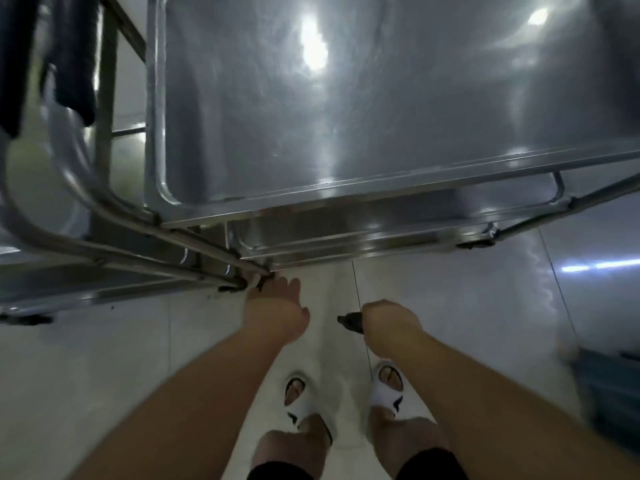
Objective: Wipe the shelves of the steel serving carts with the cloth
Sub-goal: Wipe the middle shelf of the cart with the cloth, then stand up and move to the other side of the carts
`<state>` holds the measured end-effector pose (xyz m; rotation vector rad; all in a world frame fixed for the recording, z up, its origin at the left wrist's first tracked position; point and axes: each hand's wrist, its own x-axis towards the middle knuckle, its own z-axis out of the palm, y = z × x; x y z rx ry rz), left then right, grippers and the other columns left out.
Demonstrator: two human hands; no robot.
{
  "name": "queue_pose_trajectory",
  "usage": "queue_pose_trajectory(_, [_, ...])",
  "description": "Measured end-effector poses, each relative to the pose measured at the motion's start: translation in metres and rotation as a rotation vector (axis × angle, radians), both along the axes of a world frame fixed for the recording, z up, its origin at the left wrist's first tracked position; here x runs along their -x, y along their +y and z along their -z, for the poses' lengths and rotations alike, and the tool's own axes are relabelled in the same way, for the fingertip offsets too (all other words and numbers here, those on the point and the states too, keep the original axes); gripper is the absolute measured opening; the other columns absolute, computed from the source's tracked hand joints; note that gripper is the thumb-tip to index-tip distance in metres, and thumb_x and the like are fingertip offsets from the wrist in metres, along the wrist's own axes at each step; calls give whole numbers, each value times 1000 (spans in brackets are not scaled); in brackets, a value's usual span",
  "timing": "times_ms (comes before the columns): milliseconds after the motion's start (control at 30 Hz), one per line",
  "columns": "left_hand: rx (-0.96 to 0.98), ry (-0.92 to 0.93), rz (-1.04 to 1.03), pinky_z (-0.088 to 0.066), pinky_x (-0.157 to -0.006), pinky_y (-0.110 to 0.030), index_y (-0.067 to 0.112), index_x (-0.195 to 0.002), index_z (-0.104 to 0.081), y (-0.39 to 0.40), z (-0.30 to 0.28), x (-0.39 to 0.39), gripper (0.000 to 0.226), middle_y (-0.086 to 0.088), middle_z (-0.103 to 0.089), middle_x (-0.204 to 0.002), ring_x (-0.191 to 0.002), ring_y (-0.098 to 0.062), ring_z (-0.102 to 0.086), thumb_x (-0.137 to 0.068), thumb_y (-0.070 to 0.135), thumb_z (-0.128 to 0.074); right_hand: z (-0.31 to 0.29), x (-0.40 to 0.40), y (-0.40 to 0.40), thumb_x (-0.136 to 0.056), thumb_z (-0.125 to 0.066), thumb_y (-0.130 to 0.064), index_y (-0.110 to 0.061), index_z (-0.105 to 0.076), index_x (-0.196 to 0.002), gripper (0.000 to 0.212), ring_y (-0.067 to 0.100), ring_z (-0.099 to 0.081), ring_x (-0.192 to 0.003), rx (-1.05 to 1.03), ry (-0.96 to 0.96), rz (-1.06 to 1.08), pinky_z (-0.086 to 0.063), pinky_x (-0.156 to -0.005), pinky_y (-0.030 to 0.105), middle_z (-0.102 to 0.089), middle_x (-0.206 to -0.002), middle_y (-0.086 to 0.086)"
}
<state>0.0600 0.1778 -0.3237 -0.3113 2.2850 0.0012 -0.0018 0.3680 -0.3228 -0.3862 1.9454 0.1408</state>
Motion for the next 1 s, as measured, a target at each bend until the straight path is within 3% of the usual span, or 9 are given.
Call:
queue_pose_trajectory(167, [-105,-26,-48,-42,-100,-47,22,-154,-37,35,-103,-35,57,-4,-46,-150,-135,-28,-47,-104,51,-41,-98,-27,18,-96,-58,-8,-9,-58,-128,32,29,-64,-111,58,104,-23,-55,-94,38,-64,-124,12])
queue_pose_trajectory(367, [-140,53,-85,-41,-97,-47,24,-151,-39,38,-190,-68,53,-3,-47,-149,-133,-28,-47,-105,51,-37,-211,-32,28,-99,-55,-7,-11,-58,-128,30,27,-66,-109,56,231,-146,-52,-84,35,-65,-122,10])
queue_pose_trajectory(500, [-202,95,-109,-43,-102,-45,20,-151,-42,28,-231,-62,51,-7,-49,-150,-133,-31,-51,-109,48,-29,-265,-31,30,-99,-56,-7,-8,-61,-129,30,28,-66,-112,14,311,-125,-54,-88,35,-65,-126,12])
queue_pose_trajectory(667, [-211,215,53,-44,-101,-47,19,-142,-48,22,-281,-44,43,-9,-55,-144,-131,-33,-53,-104,38,-39,-324,-38,34,-97,-55,-9,-14,-60,-121,25,30,-66,-104,39,486,-9,-51,-78,36,-65,-119,10])
queue_pose_trajectory(867, [-245,337,316,-45,-101,-47,20,-138,-50,49,-335,-18,42,-9,-56,-139,-127,-33,-56,-102,40,-45,-373,-66,60,-96,-55,-9,-17,-57,-120,25,30,-64,-105,31,628,185,-50,-80,40,-61,-119,10])
queue_pose_trajectory(1000, [-263,390,484,-45,-99,-46,18,-136,-49,87,-366,-4,40,-9,-56,-139,-126,-33,-56,-102,39,-45,-398,-86,96,-94,-53,-8,-17,-59,-109,18,27,-65,-98,31,674,304,-53,-77,38,-63,-110,6])
